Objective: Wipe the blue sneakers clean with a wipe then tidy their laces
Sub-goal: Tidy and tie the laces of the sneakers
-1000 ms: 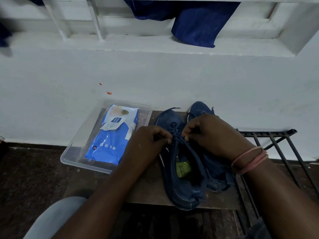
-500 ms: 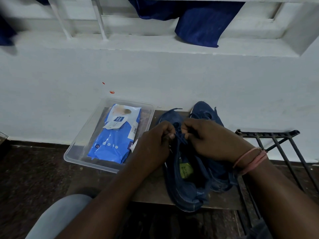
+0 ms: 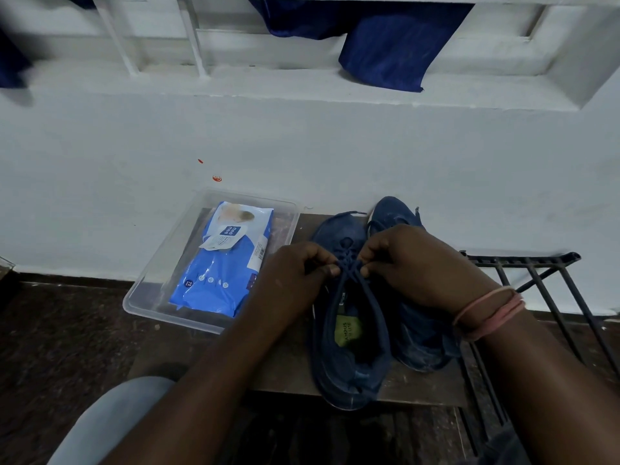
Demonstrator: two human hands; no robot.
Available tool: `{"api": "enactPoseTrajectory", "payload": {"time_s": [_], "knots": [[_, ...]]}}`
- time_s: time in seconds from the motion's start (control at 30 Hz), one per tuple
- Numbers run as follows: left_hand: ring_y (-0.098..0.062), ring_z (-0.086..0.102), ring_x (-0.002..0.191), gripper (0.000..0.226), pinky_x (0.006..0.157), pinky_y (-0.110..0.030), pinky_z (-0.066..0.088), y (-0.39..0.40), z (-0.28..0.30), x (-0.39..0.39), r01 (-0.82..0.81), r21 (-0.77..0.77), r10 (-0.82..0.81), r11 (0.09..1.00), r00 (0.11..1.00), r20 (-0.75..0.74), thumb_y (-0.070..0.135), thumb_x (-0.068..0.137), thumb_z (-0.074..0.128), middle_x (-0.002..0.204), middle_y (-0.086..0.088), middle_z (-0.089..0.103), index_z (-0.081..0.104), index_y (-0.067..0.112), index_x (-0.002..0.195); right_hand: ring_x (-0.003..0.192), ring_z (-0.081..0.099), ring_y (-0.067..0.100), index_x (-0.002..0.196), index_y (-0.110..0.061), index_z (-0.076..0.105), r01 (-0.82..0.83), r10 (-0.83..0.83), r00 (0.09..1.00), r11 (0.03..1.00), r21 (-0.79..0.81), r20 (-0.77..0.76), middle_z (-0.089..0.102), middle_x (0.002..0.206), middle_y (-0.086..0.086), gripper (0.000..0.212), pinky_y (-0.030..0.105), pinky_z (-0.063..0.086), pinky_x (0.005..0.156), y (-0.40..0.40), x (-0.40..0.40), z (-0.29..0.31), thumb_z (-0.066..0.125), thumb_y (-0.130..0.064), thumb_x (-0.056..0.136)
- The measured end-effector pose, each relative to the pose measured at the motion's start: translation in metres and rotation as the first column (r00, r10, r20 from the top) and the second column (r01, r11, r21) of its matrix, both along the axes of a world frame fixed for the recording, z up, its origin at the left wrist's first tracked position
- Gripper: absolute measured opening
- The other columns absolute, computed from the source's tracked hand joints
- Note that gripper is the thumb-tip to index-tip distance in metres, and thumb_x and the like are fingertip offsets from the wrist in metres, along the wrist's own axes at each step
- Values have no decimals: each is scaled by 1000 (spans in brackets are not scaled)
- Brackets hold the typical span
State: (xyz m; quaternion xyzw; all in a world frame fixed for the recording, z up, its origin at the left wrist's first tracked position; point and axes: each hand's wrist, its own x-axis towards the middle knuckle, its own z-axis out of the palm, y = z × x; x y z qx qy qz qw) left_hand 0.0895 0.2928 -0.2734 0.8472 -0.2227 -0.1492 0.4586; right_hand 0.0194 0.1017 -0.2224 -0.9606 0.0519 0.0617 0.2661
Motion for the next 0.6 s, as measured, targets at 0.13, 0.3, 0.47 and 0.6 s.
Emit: {"api": "enactPoseTrajectory", "payload": {"time_s": [0.13,0.3,0.47,0.6], "knots": [[-6,67,80,7,74,-25,53,-3,1,-3,16,7,-16,1000,999,50,22,95,69,83,10,72,72,26,91,76,63,2,82,-18,72,-3,4,999,1000,-12,53,71,80,-8,11,14,48,70,4,0,-2,67,-16,92],[-15,66,89,9,79,-32,51,-3,4,-3,64,-7,-65,998,995,-82,22,102,58,91,5,68,65,26,96,79,64,9,85,-21,65,-65,65,996,998,-5,58,69,81,-6,13,31,52,76,4,-1,-2,59,-15,95],[-8,64,81,13,78,-36,53,1,11,-9,102,109,-108,989,993,48,33,105,49,86,7,67,60,29,98,85,57,-4,94,-34,63,-161,158,987,980,-120,-38,66,76,-17,8,28,21,119,-8,-6,11,57,-32,99],[-5,62,70,27,64,-28,46,13,23,-11,127,273,-159,953,982,100,48,102,53,72,4,65,64,26,90,84,57,-7,104,-37,65,-146,144,989,982,-116,-28,67,77,-17,12,26,24,114,-8,-15,20,67,-37,92]]}}
